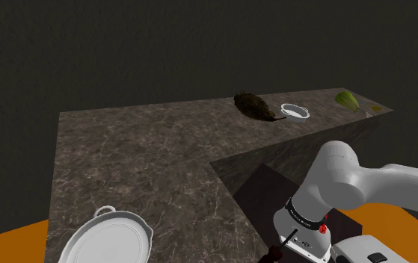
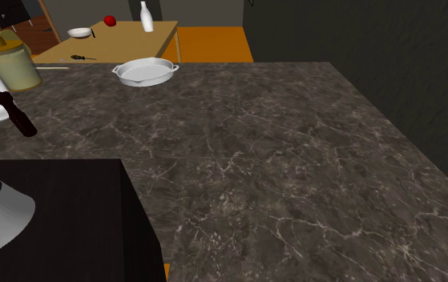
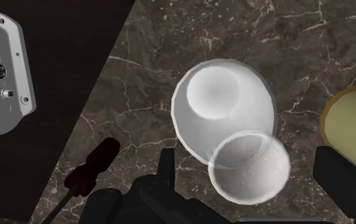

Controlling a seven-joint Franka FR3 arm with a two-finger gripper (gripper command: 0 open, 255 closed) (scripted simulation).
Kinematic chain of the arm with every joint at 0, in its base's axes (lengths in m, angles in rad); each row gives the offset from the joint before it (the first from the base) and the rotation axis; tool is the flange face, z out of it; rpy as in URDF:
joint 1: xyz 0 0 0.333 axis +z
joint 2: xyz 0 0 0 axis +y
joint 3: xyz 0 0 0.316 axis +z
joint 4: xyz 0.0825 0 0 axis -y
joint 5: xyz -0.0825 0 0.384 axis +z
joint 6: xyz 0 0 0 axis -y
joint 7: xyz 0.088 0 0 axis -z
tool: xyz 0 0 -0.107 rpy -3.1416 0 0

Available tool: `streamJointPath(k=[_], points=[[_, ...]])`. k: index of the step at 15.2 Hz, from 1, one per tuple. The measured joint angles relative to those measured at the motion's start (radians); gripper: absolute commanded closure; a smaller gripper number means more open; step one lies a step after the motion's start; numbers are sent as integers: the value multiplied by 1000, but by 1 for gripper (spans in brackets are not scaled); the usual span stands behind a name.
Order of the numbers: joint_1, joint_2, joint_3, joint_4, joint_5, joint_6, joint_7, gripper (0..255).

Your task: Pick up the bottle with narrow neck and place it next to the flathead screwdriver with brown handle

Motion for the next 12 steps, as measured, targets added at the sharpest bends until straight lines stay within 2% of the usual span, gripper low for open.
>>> streamJointPath(k=[6, 12], points=[[-32, 45, -72, 87, -69, -57, 8, 0], [-35, 51, -82, 99, -78, -65, 10, 0]])
